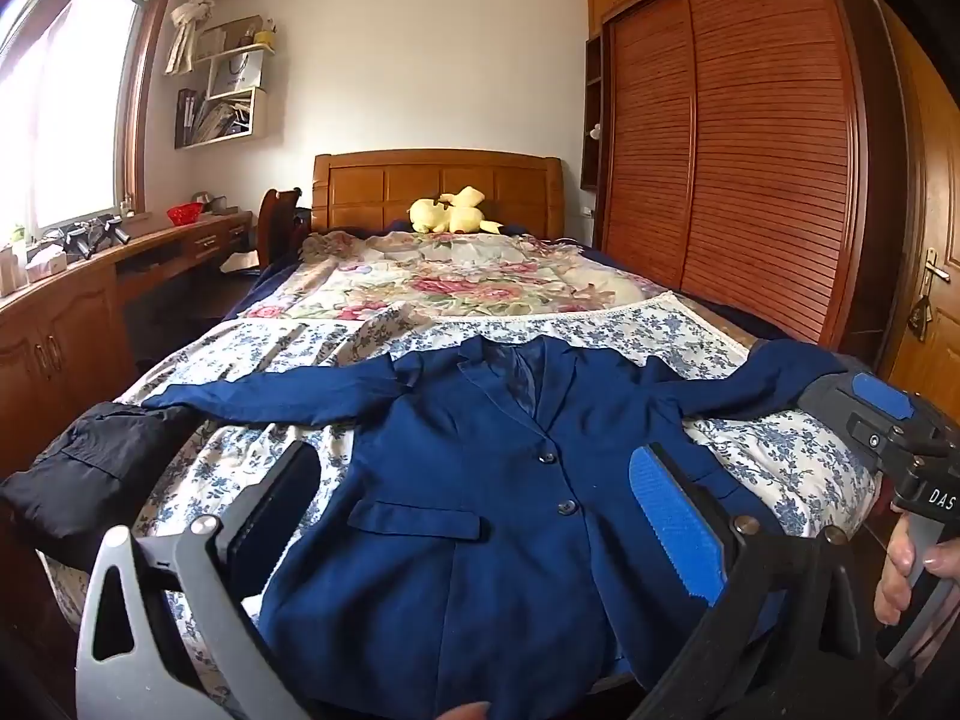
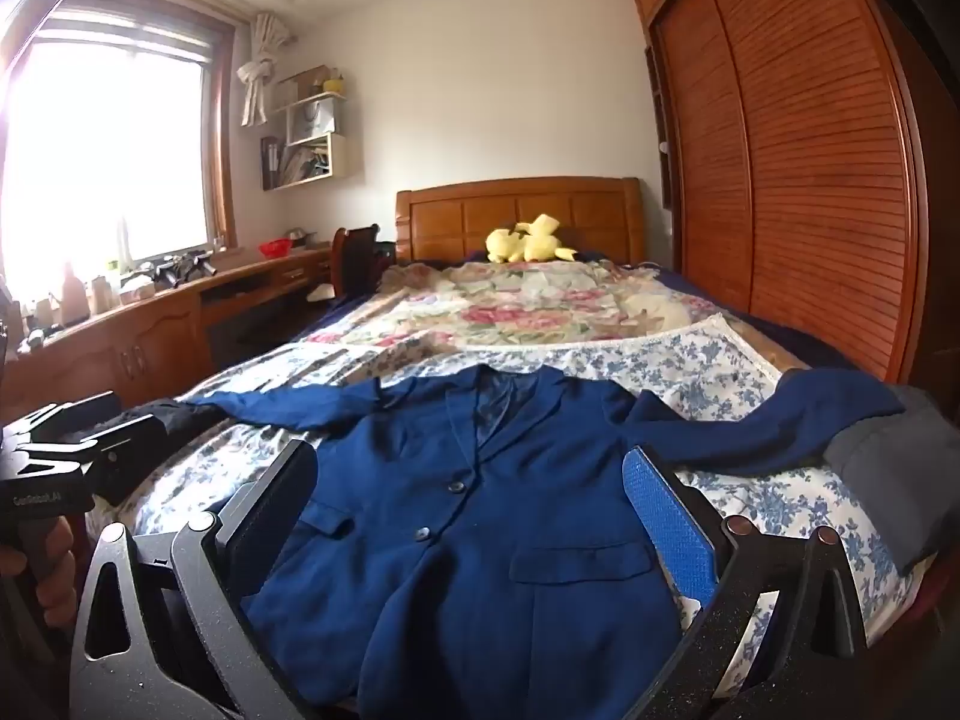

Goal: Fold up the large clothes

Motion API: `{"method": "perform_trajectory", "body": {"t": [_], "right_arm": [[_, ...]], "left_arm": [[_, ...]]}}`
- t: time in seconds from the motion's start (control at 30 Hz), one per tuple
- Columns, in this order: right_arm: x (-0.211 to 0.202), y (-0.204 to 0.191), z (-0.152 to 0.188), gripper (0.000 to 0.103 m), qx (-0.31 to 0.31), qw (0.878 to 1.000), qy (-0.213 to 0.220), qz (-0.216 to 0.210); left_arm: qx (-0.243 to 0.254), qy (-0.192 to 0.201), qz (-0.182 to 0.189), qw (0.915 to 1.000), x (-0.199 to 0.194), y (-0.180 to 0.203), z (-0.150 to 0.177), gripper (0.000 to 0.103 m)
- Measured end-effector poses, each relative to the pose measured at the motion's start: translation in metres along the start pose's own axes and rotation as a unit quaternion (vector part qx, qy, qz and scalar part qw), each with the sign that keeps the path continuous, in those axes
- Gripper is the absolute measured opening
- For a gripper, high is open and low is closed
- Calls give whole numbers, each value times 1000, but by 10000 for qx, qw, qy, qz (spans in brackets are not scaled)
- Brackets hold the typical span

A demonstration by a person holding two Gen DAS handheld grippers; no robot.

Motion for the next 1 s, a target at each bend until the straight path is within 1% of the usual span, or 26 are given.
{"method": "perform_trajectory", "body": {"t": [0.07, 0.27, 0.3, 0.47, 0.53, 1.0], "right_arm": [[-1, 0, -1, 103, 46, 9999, 85, -31], [-1, 0, 0, 103, 71, 10000, 51, -38], [-1, 0, 0, 103, 73, 10000, 50, -36], [1, -3, 1, 103, -5, 10000, 18, -8], [1, -2, 1, 103, 1, 10000, 14, -15], [0, 0, 2, 103, 9, 10000, 5, -17]], "left_arm": [[-27, -14, 26, 10000, 0, -1, 0, 103], [-83, -64, 140, 9998, 4, -8, -1, 103], [-42, 85, 56, 9999, -9, -9, -8, 103], [-47, 78, 104, 9999, -23, -29, -18, 103], [133, 101, -27, 9999, -9, 2, -2, 103], [153, 145, 3, 9998, -10, 4, -2, 103]]}}
Point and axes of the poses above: each gripper's, at about its wrist camera, not at the fingertips, and x roughly the way its jaws point, y to its right, z to its underside, the point moved 6 cm from there along x, roughly the way its jaws point, and after that the axes turned 8 degrees about -x, right-handed, at the moved point
